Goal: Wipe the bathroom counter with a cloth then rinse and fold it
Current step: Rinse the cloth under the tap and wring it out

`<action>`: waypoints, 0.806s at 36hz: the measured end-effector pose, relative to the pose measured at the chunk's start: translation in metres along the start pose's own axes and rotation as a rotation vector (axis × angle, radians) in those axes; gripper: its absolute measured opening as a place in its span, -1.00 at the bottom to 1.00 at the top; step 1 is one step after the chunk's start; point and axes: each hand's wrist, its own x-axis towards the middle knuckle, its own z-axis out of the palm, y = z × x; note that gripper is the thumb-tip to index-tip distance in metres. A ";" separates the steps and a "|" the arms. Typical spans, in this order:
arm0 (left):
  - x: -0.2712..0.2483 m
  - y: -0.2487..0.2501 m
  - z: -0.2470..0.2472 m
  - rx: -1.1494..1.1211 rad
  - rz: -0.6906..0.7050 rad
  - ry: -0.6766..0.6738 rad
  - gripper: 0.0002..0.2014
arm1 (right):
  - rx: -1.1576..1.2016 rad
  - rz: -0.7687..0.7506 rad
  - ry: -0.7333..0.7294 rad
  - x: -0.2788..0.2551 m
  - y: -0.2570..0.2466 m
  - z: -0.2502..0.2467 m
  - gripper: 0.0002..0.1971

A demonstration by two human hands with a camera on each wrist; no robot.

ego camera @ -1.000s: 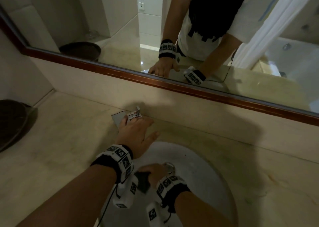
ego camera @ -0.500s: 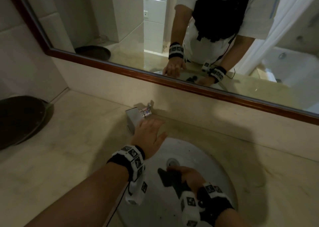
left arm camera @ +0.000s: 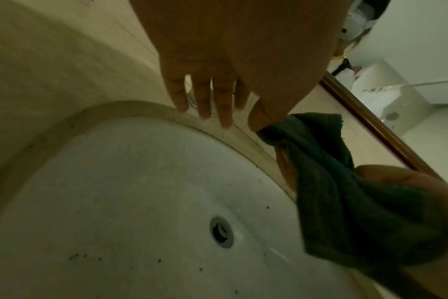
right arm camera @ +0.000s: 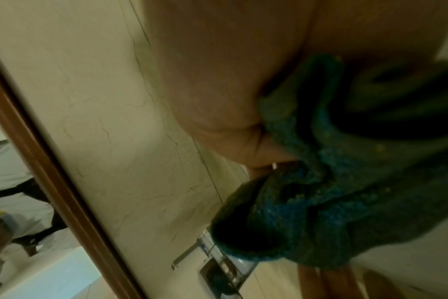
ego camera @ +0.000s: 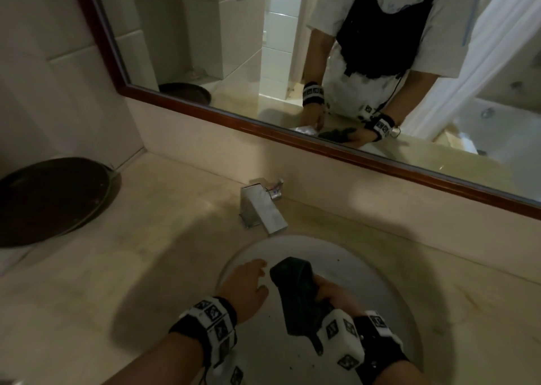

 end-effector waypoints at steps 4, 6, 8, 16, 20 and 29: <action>0.001 0.009 -0.002 -0.206 -0.050 -0.183 -0.63 | 0.071 -0.070 0.017 0.010 0.002 0.013 -0.34; 0.002 0.012 -0.003 -0.362 -0.065 -0.143 -0.65 | 0.093 -0.100 0.001 0.011 -0.002 0.020 -0.42; 0.002 0.014 -0.006 -0.527 -0.083 -0.091 -0.69 | 0.115 -0.108 0.036 0.011 -0.004 0.024 -0.37; 0.010 0.017 -0.015 -0.654 -0.089 -0.034 -0.77 | 0.102 -0.070 0.113 0.017 -0.019 0.031 -0.43; 0.013 0.016 -0.018 -0.638 -0.091 0.010 -0.81 | -0.081 -0.002 0.201 0.028 -0.026 0.027 -0.54; 0.026 -0.002 -0.016 -0.719 -0.134 0.062 -0.77 | -0.828 -0.273 0.377 0.034 -0.134 0.019 -0.68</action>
